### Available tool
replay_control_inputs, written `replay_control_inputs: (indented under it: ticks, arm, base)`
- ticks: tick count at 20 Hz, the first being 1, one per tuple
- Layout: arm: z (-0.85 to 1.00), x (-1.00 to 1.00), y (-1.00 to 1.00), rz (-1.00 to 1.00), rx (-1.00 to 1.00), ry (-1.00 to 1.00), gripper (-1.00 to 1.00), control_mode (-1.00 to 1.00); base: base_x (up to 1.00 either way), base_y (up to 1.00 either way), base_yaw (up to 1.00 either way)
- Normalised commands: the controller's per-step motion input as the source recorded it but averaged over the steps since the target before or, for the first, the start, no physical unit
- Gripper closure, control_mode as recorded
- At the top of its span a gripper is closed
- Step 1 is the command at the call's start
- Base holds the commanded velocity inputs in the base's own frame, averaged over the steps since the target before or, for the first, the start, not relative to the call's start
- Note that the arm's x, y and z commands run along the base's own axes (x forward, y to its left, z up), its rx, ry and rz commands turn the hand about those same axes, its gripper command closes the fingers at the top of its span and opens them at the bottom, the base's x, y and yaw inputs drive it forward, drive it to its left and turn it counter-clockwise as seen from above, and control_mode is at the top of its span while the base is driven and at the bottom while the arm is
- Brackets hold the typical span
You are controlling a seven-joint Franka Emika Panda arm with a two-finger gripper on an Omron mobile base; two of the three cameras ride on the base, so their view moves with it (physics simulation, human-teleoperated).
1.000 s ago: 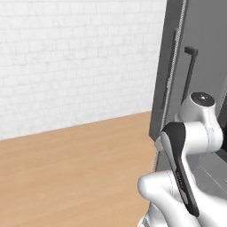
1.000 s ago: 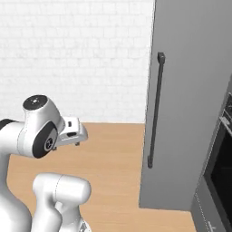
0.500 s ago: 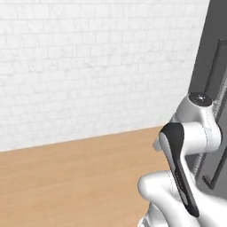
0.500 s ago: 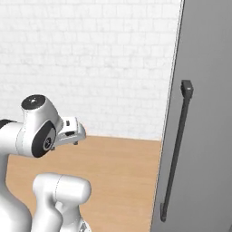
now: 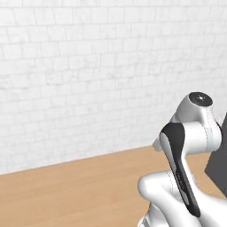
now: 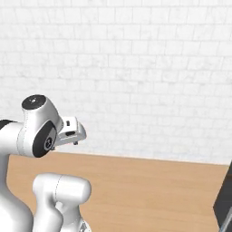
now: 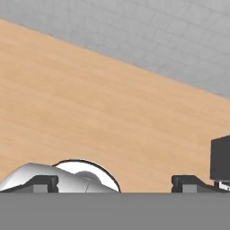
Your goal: Place one lemon and one chicken drumstick in each tupperware on the nearby counter, to pack two identical lunches.
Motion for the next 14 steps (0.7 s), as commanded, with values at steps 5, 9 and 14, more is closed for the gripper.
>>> replay_control_inputs:
  ticks: [5,9,14]
  arm:
    - [0.00,0.00,0.00,0.00,0.00,0.00,-1.00,1.00]
    - [0.00,0.00,0.00,0.00,0.00,0.00,-1.00,1.00]
    - [0.00,0.00,0.00,0.00,0.00,0.00,-1.00,1.00]
  base:
    - [1.00,0.74,-0.39]
    - [0.98,0.84,-0.74]
    - [0.78,0.72,-0.81]
